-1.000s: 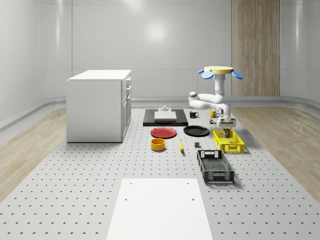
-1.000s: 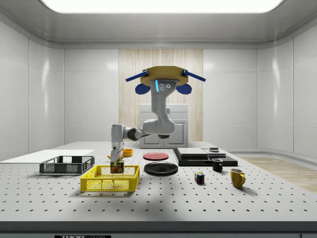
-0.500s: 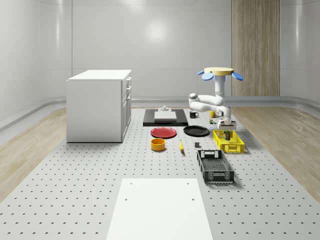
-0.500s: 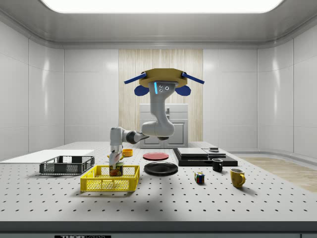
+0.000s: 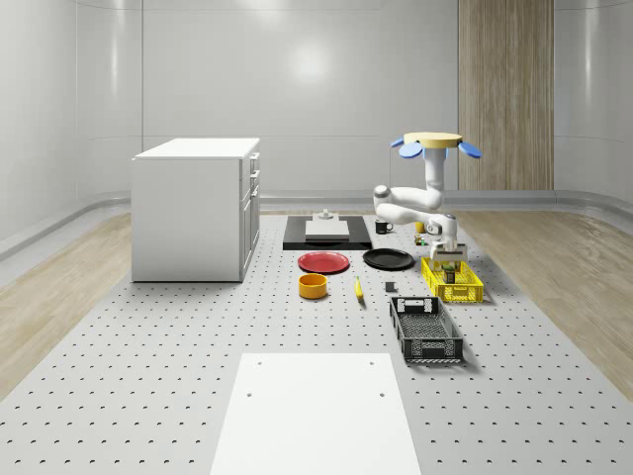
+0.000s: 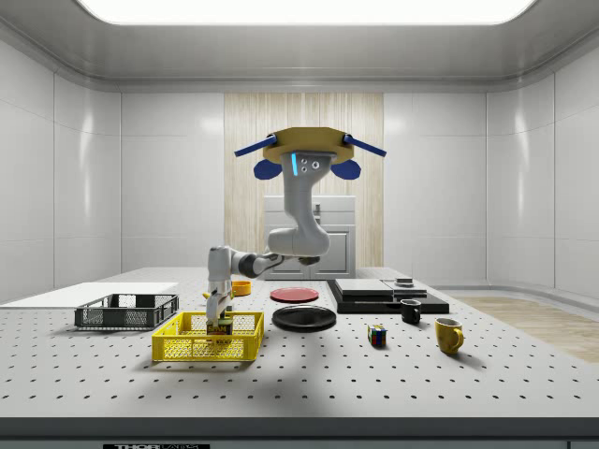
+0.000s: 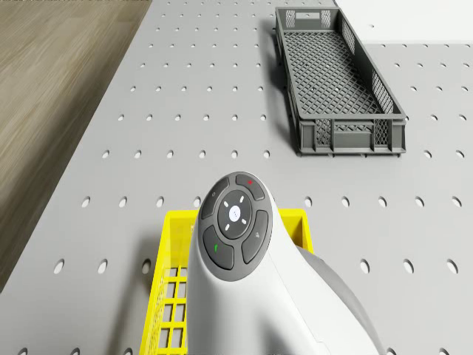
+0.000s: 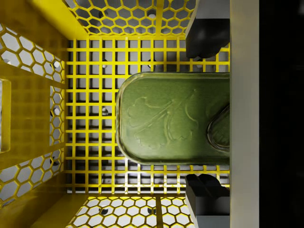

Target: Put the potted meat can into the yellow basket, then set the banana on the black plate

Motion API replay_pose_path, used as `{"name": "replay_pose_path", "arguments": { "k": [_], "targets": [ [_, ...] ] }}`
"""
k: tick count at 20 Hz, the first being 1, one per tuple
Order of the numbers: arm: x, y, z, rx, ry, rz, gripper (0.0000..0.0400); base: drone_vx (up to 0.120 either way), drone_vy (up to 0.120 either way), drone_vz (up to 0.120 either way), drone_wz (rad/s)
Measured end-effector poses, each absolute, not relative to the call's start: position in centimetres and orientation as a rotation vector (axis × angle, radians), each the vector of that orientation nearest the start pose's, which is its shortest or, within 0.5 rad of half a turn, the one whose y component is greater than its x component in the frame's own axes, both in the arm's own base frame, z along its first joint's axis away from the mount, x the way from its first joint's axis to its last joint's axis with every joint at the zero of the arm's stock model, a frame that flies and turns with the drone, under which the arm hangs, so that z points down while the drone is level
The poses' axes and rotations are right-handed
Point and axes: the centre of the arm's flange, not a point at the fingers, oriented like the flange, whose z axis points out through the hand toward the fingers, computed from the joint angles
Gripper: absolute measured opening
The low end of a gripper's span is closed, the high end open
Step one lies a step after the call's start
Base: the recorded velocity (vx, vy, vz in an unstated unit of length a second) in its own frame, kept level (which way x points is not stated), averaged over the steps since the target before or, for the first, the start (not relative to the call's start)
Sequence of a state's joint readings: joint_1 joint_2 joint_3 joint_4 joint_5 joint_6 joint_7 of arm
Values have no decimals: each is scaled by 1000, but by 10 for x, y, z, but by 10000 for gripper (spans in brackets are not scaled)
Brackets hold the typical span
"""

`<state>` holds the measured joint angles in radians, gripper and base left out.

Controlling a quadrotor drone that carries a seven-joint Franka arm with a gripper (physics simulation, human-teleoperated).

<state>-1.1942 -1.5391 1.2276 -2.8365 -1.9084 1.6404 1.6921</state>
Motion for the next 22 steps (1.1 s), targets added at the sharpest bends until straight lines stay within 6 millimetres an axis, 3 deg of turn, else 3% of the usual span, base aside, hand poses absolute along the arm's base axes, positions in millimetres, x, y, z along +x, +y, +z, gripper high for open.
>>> {"name": "replay_pose_path", "arguments": {
  "k": [6, 10, 22],
  "targets": [
    [307, 0, 528, 0, -1, 786, 394, 0, 0, 120, 0],
    [307, 0, 527, 0, -2, 786, 398, 0, -110, 110, 0],
    [307, 0, 527, 1, -2, 786, 400, 0, -120, 0, 0]
  ]
}}
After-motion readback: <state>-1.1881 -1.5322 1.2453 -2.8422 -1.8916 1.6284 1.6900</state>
